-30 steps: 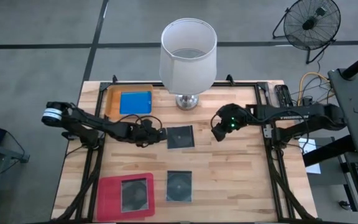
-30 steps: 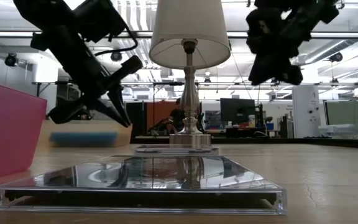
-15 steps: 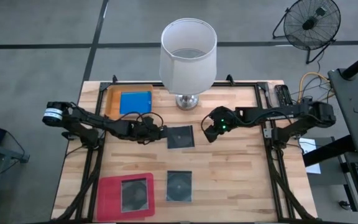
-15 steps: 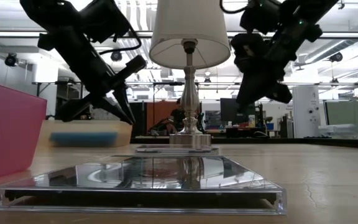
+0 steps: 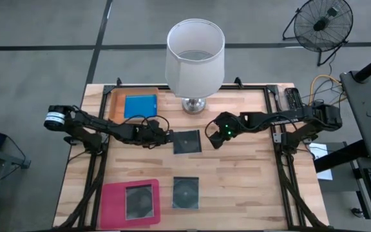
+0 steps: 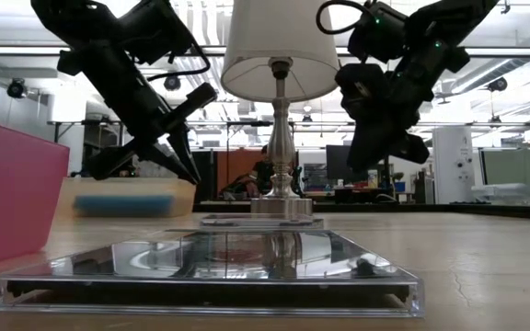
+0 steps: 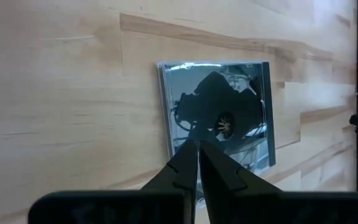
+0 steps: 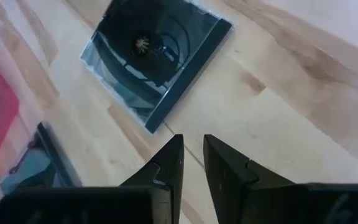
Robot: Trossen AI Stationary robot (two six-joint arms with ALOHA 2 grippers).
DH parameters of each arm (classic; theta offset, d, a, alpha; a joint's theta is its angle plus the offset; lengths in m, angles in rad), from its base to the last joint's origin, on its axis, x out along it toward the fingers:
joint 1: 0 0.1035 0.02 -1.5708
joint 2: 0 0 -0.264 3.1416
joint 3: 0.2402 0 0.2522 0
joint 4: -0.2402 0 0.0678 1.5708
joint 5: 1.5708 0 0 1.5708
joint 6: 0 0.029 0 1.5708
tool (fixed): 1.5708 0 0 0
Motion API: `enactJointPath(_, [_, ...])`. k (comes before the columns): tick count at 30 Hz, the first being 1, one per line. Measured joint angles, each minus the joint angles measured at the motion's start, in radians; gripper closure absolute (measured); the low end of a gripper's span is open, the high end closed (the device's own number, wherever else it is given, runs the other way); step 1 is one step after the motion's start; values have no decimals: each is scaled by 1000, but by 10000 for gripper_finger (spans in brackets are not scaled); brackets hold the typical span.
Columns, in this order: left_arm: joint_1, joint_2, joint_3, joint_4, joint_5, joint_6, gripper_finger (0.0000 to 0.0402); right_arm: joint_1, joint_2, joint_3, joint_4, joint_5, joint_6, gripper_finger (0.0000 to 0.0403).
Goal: Pick & place jewel cases by type
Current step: Put the top black cd case into the pink bin
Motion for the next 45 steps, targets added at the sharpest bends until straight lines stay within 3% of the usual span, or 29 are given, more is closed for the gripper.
enactJointPath(13, [0,0,0,0,-3,24,402,-10,2,0,9,-1,30,208])
enactJointPath(24, [0,0,0,0,-3,23,402,-65,6,-1,12,6,67,131])
enactJointPath(31, [0,-1,0,0,-3,51,402,-64,6,-2,15,3,75,117])
enactJointPath(42, [13,-1,0,-77,-7,21,402,-64,6,-2,15,1,63,133])
enactJointPath(45, [13,1,-1,-93,-3,155,402,-63,6,-2,16,0,48,137])
